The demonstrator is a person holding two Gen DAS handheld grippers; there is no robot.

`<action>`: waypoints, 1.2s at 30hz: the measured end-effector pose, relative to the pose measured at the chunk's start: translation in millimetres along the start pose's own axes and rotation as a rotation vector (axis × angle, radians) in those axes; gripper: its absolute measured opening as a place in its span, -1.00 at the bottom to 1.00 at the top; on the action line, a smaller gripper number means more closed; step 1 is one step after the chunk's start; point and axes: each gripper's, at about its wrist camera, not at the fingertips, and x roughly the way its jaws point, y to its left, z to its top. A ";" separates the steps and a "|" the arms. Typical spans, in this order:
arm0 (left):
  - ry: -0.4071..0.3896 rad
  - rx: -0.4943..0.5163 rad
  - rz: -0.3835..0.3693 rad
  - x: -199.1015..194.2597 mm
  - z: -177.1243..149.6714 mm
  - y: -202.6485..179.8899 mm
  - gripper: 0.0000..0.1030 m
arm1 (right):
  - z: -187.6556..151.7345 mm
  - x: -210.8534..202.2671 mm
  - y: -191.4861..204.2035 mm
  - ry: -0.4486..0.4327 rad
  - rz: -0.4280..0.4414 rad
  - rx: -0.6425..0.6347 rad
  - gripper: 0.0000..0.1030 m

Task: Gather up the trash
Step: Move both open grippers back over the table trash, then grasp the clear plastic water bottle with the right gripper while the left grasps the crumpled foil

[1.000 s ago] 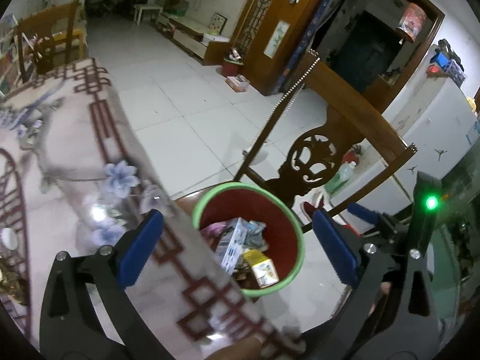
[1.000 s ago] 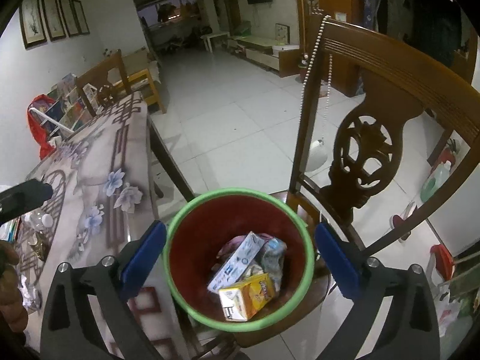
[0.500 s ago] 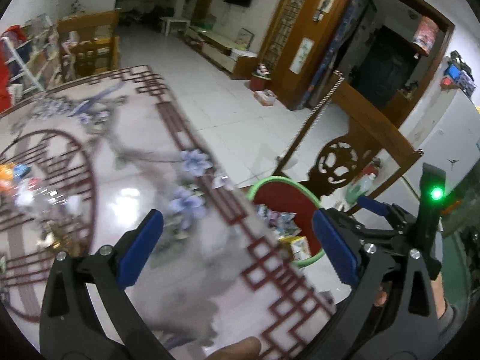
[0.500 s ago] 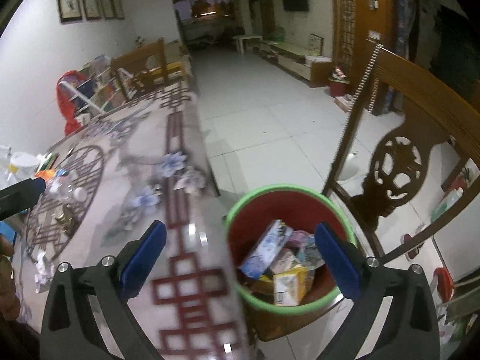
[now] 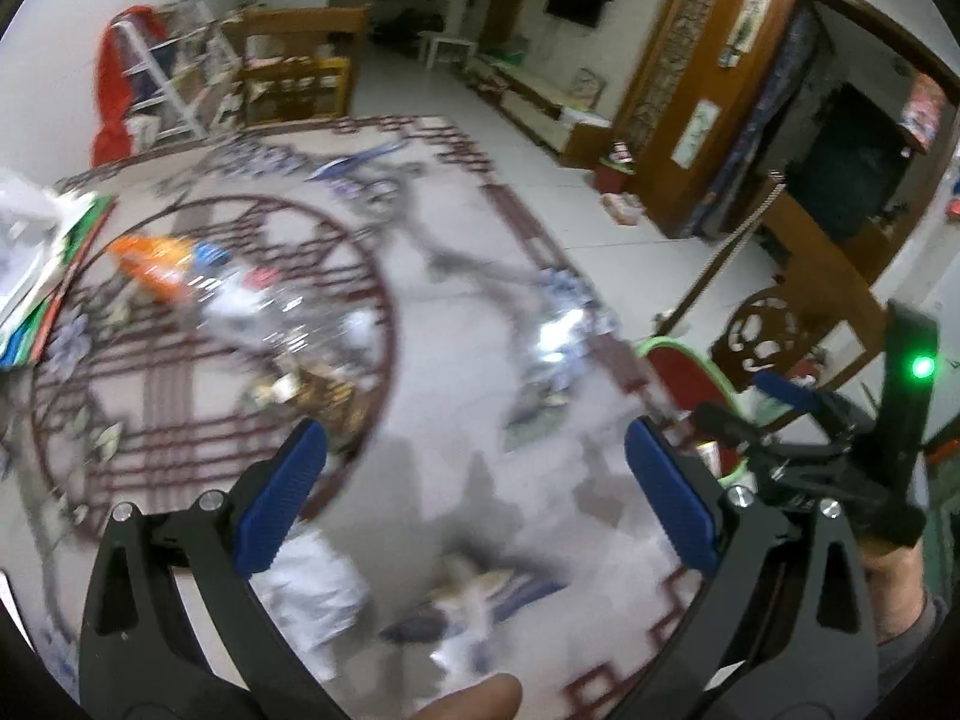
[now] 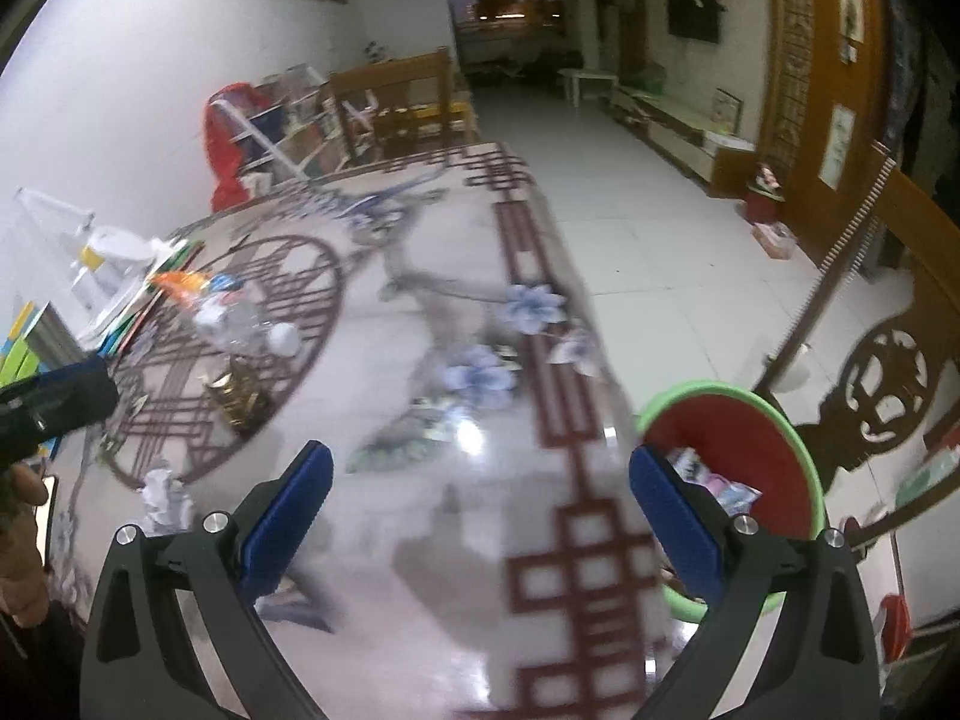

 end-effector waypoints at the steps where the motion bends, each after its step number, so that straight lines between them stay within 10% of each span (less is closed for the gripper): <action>1: 0.005 -0.008 0.026 -1.1 -6.0 8.2 0.89 | 1.1 3.1 8.1 0.002 0.006 -0.014 0.86; 18: 0.206 -0.106 0.237 57.5 -93.1 74.3 0.87 | 9.0 47.4 82.6 0.057 0.064 -0.152 0.86; 25: 0.202 -0.131 0.190 61.5 -91.9 84.9 0.05 | 10.9 67.0 99.1 0.088 0.082 -0.191 0.86; 36: 0.112 -0.201 0.238 21.7 -64.7 126.7 0.01 | 37.9 108.9 158.2 0.107 0.147 -0.287 0.86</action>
